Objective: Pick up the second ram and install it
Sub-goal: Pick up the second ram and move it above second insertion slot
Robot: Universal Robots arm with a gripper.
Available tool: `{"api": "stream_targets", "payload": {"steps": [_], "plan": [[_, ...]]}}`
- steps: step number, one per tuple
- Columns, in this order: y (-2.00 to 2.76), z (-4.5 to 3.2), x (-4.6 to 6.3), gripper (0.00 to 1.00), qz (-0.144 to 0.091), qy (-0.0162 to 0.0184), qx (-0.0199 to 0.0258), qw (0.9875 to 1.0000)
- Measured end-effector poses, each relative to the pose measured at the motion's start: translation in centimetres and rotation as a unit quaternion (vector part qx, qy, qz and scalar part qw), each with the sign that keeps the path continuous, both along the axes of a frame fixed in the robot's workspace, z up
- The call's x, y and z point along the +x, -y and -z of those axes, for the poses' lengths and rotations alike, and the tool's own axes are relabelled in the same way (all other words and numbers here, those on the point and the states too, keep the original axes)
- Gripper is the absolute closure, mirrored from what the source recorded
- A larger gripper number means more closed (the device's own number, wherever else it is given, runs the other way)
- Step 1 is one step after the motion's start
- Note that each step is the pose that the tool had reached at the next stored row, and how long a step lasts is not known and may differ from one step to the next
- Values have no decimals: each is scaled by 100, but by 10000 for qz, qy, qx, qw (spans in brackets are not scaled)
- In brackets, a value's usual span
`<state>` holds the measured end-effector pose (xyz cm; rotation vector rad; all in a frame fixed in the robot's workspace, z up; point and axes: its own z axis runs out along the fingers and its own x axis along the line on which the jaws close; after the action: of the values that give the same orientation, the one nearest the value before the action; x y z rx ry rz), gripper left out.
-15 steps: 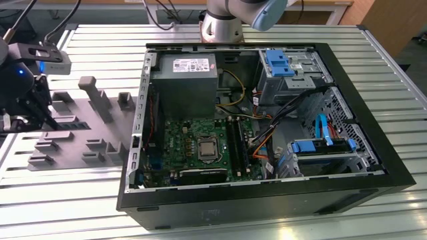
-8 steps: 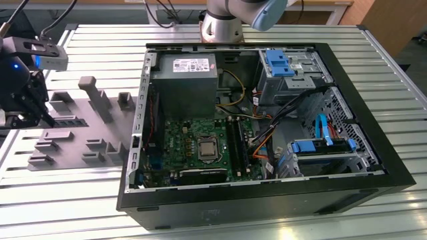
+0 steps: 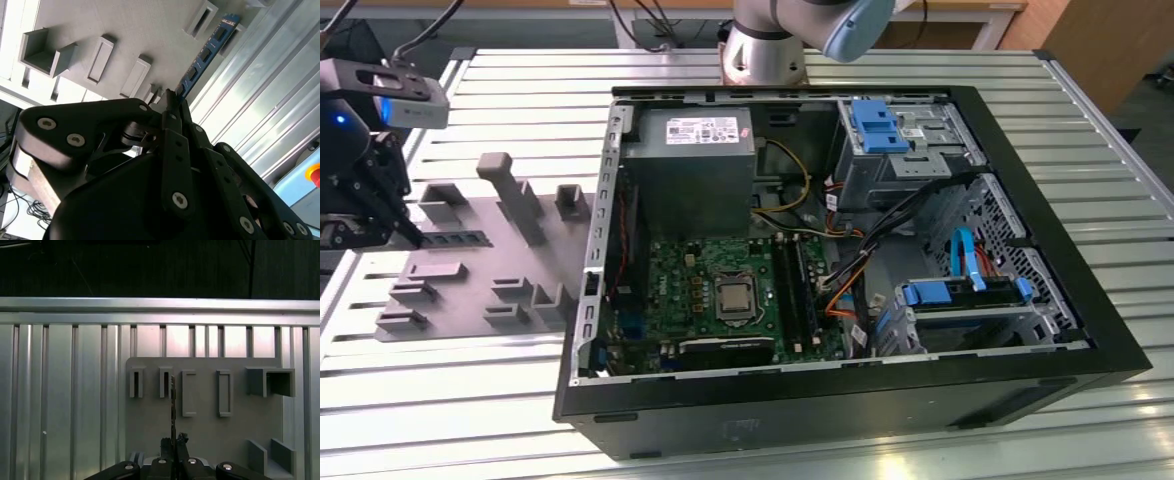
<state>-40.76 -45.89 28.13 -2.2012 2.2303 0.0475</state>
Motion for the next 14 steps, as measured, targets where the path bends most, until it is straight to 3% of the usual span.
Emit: {"api": "stream_targets", "payload": {"steps": [14], "plan": [[-1, -203, 0, 86, 0, 1, 0, 10000]]}}
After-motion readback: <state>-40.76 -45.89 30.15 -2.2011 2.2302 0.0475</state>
